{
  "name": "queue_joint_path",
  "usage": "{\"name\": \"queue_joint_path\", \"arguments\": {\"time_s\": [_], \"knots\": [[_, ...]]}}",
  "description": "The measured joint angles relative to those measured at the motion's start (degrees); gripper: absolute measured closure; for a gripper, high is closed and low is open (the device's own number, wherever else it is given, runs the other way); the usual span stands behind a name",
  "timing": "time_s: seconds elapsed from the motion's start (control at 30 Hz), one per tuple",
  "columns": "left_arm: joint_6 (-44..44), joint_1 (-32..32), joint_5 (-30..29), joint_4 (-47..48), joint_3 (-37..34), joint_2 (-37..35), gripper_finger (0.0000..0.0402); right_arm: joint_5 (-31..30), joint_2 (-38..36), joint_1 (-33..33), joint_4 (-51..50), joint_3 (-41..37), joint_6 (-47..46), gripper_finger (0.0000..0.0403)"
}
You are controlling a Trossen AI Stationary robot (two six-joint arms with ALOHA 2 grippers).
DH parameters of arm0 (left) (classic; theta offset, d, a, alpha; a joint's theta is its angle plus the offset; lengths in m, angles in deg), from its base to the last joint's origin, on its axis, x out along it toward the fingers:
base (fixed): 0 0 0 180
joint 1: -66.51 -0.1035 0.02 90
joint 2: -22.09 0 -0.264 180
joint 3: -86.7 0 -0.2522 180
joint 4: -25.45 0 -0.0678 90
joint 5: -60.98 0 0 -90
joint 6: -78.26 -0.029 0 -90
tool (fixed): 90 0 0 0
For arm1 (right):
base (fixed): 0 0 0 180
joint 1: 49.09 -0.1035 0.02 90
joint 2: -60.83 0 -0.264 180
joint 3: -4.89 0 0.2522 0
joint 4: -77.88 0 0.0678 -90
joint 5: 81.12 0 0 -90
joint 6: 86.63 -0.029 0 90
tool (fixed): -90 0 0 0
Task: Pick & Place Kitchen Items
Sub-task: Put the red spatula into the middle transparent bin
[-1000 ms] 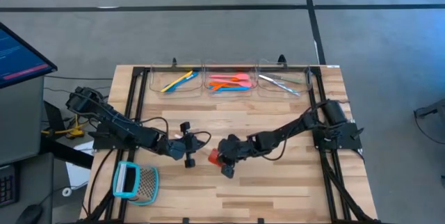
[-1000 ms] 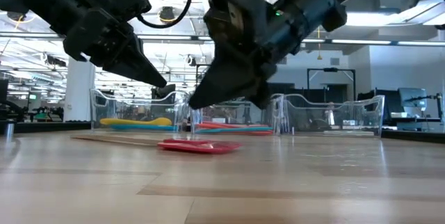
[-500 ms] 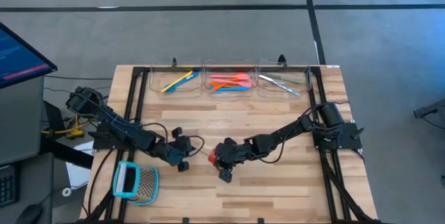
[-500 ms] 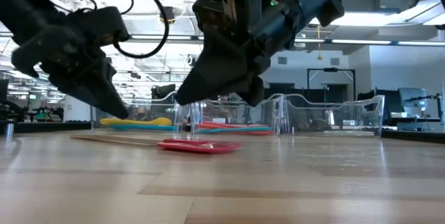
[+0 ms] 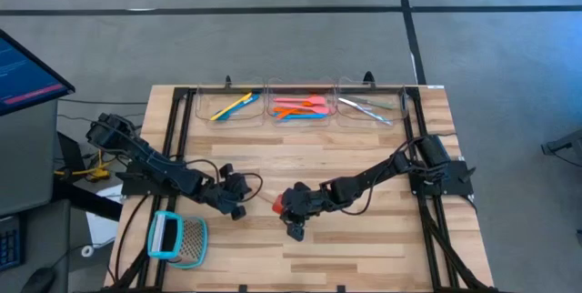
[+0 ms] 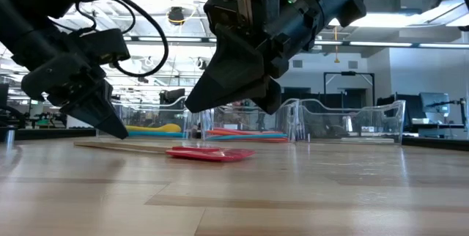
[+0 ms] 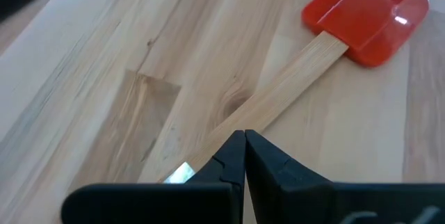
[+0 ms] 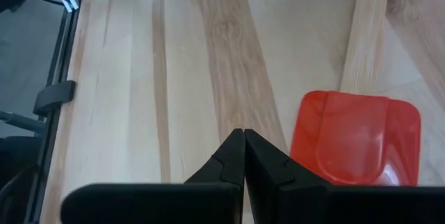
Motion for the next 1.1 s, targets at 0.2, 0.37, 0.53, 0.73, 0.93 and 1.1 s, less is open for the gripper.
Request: {"name": "queue_joint_path", "arguments": {"time_s": [0.2, 0.37, 0.53, 0.73, 0.93, 1.1], "knots": [[-0.1, 0.0, -0.2, -1.0, 0.0, 0.0, 0.0399, -0.5, 0.0, 0.0, -1.7, 0.0, 0.1, 0.0403], [-0.5, 0.1, -0.3, -2.4, 0.4, 0.0, 0.0399, -3.5, 0.0, 1.1, -3.9, 0.0, 1.9, 0.0403], [1.7, 0.2, 5.9, -2.3, 1.6, 0.0, 0.0399, -3.5, 0.0, 3.0, -6.5, 0.0, 3.0, 0.0403], [8.0, 0.1, 6.9, 3.7, 1.6, 0.0, 0.0399, -3.3, 0.0, 4.0, -9.1, 0.0, 5.5, 0.0403], [12.6, -2.8, 4.0, 7.5, 0.7, 1.0, 0.0399, -3.3, -0.1, 4.3, -9.9, 0.0, 7.1, 0.0403], [7.7, -6.6, 1.5, -3.8, -0.7, 5.8, 0.0399, -3.3, -0.1, 4.0, -9.9, 0.0, 7.3, 0.0403]]}}
